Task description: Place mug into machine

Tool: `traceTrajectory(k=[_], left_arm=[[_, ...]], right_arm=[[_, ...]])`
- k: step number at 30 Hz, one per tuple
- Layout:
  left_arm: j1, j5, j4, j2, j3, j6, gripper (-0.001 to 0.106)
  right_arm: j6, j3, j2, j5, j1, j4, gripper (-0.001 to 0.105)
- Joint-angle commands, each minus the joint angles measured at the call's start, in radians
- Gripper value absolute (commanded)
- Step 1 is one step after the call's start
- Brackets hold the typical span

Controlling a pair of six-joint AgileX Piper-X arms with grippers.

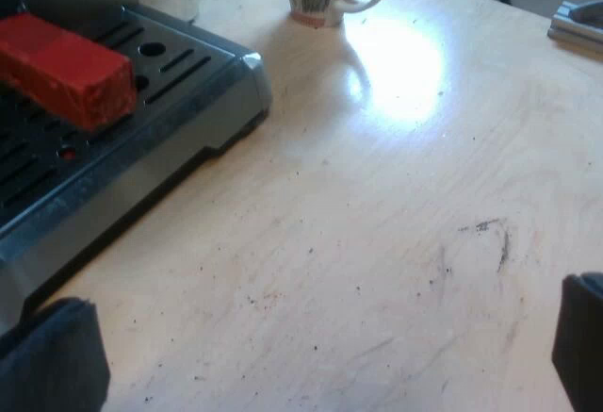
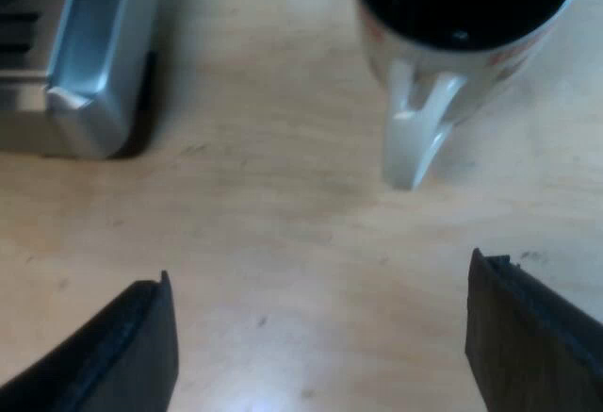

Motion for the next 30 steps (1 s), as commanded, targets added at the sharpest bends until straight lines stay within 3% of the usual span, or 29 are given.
traceTrajectory(k=[1,6,13,24,27,30], left_arm=[[-0.004,0.009,-0.033,-0.002,-0.002,-0.008,0.098],[-0.004,0.004,-0.033,-0.002,-0.002,-0.007,0.098],[-0.004,-0.003,-0.048,0.001,0.019,-0.007,0.098],[-0.004,-0.003,-0.340,0.009,0.188,-0.015,0.098],[-0.004,-0.003,-0.411,0.043,0.200,-0.060,0.098],[-0.004,-0.003,-0.437,0.097,0.202,-0.061,0.098]], right_arm=[[-0.011,0.016,0.021,0.028,-0.001,-0.079,0.066],[0.012,0.116,0.062,0.034,-0.001,-0.259,0.066],[0.015,0.190,0.123,0.058,-0.001,-0.464,0.066],[0.016,0.274,0.285,0.064,-0.001,-0.747,0.066],[0.016,0.273,0.321,0.067,-0.001,-0.794,0.066],[0.016,0.273,0.364,0.093,-0.001,-0.844,0.066]])
